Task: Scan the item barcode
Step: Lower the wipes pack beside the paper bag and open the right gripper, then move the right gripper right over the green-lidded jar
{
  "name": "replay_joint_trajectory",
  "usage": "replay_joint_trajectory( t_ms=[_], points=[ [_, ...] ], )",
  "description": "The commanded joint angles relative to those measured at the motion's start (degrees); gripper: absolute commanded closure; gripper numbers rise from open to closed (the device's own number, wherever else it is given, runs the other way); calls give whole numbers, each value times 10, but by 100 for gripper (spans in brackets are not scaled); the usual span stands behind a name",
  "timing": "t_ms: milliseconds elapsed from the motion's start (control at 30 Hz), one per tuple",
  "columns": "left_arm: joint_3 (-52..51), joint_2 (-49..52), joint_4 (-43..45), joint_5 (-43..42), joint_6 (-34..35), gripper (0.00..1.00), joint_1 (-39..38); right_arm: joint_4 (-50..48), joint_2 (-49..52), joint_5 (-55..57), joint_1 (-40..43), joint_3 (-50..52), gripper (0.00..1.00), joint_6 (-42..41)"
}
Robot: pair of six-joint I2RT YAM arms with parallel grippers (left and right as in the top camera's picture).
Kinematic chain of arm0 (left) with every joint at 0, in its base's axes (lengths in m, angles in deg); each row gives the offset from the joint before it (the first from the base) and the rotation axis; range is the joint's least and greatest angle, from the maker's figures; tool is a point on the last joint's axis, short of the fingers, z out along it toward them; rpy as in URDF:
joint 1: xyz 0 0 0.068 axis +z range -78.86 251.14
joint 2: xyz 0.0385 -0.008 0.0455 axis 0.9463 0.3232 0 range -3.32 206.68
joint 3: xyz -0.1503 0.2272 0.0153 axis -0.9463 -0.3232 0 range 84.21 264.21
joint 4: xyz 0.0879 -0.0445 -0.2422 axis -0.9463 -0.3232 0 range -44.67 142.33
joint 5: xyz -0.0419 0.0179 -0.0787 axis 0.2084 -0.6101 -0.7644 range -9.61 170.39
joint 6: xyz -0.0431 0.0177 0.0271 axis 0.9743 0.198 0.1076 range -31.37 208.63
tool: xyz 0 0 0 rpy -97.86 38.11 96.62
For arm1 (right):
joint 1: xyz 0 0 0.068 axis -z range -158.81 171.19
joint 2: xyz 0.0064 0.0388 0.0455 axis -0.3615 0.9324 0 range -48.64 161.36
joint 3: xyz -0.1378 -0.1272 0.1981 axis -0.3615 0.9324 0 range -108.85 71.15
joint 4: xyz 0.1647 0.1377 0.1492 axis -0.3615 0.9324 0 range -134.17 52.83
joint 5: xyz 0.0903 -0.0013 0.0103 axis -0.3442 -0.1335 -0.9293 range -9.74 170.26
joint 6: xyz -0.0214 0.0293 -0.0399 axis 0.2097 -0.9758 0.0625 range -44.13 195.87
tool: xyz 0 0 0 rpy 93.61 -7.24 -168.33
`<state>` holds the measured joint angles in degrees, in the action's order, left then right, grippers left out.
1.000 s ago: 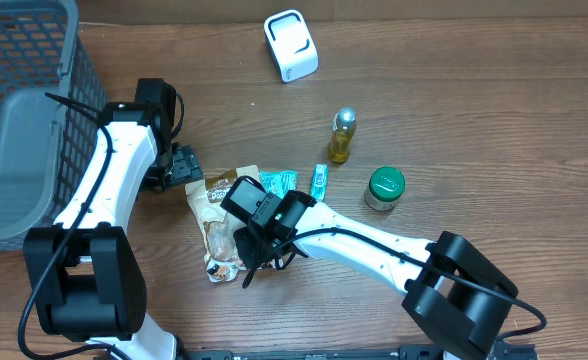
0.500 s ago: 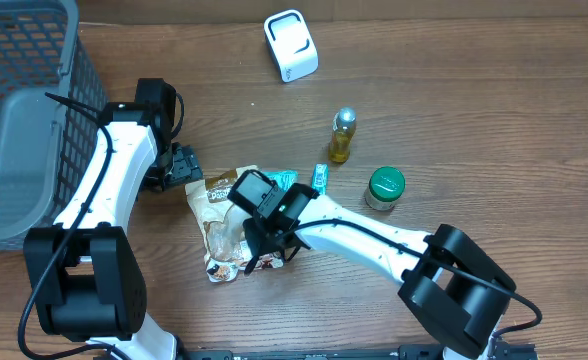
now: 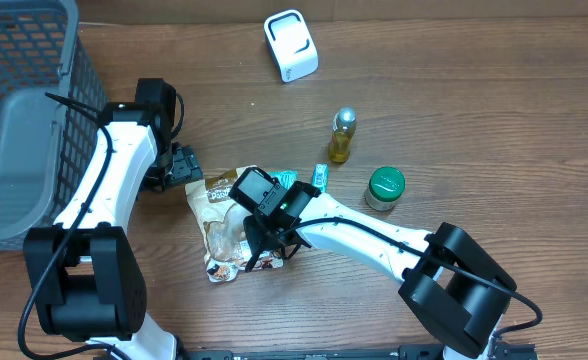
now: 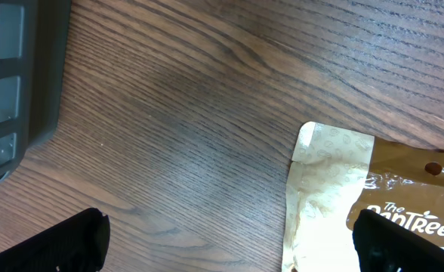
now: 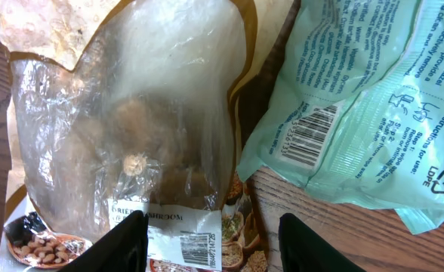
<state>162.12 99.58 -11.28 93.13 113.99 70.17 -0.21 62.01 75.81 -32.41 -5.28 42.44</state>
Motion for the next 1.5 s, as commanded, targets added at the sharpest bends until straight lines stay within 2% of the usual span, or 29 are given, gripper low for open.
replay_joint_trajectory(
  t_ms=[0,267,567,833,1133,1267,1467],
  points=[
    [-3,6,0,12,4,1,4,-4,4,5,1,3,47,-3],
    [-3,6,0,12,4,0,4,-2,0,5,10,-2,48,-3],
    [-3,6,0,12,4,1,4,1,-69,5,69,-6,43,9],
    [-3,6,0,12,4,0,4,64,-81,3,144,-6,41,9],
    [-3,6,0,12,4,1,4,95,-85,29,173,-6,40,23],
    [-3,6,0,12,4,0,4,111,-140,32,190,-6,39,20],
    [-3,6,0,12,4,1,4,151,-266,43,255,-6,26,24]
  ],
)
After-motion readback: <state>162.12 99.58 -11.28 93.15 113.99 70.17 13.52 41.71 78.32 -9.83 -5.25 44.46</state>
